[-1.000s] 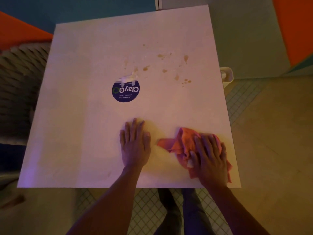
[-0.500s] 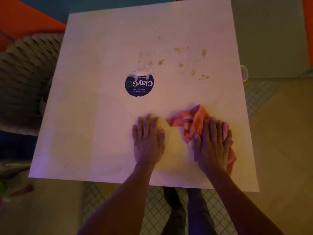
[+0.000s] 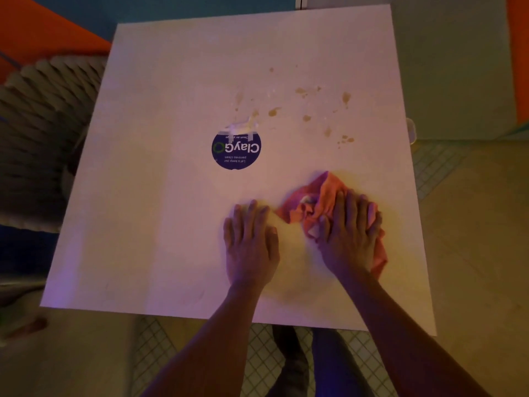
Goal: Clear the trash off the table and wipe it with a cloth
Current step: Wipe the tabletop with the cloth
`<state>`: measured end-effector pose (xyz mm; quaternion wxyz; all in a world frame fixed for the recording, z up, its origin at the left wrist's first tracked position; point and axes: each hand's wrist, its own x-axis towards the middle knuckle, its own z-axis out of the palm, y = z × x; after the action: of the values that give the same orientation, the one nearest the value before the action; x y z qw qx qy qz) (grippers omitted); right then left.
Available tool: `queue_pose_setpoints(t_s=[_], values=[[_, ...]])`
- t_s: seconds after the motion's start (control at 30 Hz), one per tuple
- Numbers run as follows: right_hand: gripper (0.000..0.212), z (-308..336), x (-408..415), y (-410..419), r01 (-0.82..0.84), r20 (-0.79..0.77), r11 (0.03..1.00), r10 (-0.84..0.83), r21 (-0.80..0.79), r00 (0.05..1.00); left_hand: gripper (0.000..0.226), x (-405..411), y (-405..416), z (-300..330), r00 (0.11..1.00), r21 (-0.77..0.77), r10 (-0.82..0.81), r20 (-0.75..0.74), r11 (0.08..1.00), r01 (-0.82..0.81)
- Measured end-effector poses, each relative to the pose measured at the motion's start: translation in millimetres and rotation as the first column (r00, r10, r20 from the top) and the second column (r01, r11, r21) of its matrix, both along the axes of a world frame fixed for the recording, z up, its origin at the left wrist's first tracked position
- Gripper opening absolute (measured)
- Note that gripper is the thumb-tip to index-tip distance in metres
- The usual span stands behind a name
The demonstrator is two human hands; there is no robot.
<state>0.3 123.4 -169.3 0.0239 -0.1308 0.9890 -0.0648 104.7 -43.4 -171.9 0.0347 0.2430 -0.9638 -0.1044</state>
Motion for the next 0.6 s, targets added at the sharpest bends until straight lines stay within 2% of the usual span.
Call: queue_pose_setpoints(t_s=[0.23, 0.33, 0.47, 0.6], values=[[0.064, -5.6, -59.2, -4.1, -0.236, -0.029, 0.972, 0.236, 0.009, 0.971, 0.051, 0.8, -1.5, -3.5, 1.0, -0.009, 0.0, -0.019, 1.0, 0.0], [0.065, -6.8, -85.6, -9.2, -0.288, 0.004, 0.958, 0.288, -0.004, 0.958, 0.051, -2.3, -2.3, -3.6, 1.0, -0.004, 0.015, 0.006, 1.0, -0.015], [0.063, -6.4, -83.4, -12.7, -0.269, 0.002, 0.962, 0.269, -0.034, 0.963, 0.05, 2.4, -3.1, -4.4, 1.0, -0.002, 0.011, 0.006, 1.0, -0.011], [0.059, -1.2, -39.8, -5.2, -0.181, -0.008, 0.965, 0.182, -0.193, 0.983, 0.049, 2.2, -2.8, 1.6, 1.0, -0.006, 0.007, 0.01, 1.0, -0.007]])
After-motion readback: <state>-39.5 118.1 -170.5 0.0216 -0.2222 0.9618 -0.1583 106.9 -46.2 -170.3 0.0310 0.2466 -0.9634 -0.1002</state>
